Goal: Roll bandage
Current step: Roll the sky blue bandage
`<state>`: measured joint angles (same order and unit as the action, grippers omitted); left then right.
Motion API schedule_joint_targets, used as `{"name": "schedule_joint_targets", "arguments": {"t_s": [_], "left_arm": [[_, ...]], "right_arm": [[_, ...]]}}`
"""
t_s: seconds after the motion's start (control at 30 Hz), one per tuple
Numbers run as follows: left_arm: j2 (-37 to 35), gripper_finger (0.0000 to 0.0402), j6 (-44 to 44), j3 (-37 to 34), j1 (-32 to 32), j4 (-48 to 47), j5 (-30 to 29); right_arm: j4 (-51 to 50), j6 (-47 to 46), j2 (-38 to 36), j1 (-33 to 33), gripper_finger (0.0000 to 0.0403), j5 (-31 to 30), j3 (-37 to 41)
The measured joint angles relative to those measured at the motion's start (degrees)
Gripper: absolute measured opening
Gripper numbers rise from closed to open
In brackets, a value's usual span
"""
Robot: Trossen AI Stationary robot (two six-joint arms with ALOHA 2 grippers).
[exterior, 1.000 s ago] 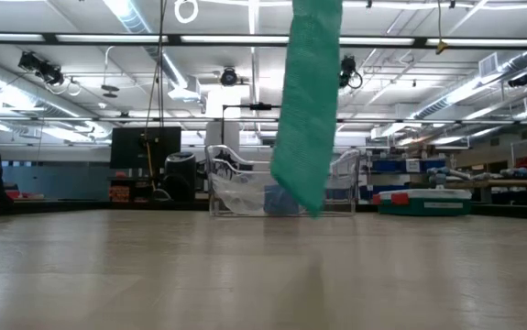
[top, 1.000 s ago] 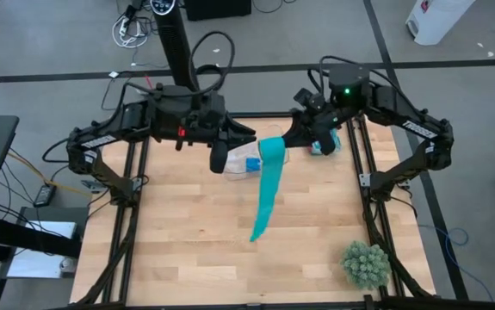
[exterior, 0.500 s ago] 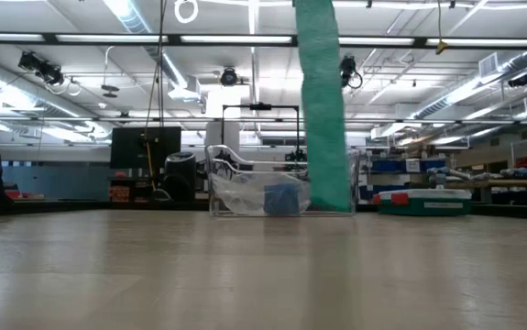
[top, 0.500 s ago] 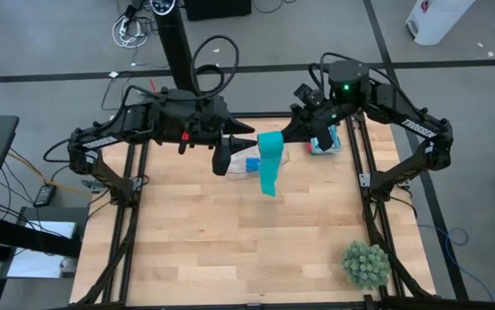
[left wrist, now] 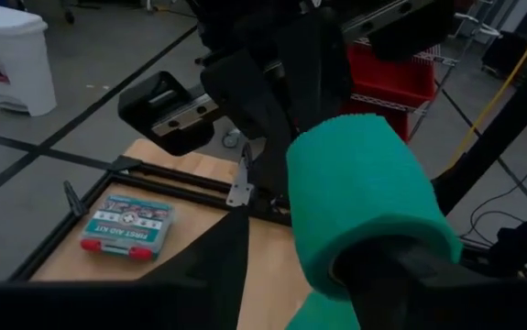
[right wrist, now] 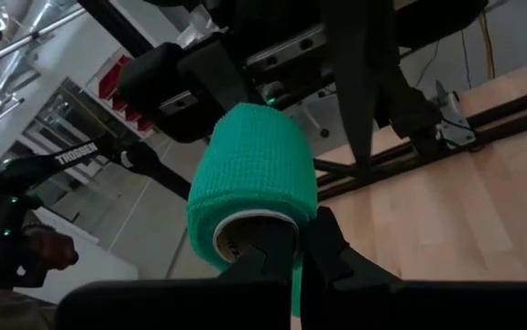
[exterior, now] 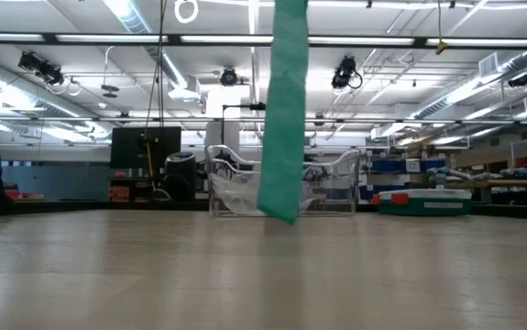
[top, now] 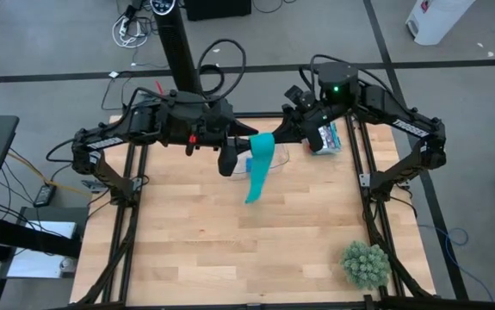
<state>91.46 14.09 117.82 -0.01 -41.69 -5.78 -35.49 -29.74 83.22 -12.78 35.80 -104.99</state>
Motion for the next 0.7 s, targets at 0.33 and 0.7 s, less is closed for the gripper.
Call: {"name": "schedule_joint_targets", "arguments": {"t_s": [0.33,0.7], "left_arm": [[0.0,0.0018,1.4,0.0,0.0,0.8,0.4],[0.0,0.0022,1.7,2.8,1.2,-0.4,-0.7]], "right_arm": [[1.0,1.0,-0.3,-0.2,0.0050,-0.2,0.0],[-5.8,3.4,-7.0,-3.1,0.0089,-2.8,0.0]]}}
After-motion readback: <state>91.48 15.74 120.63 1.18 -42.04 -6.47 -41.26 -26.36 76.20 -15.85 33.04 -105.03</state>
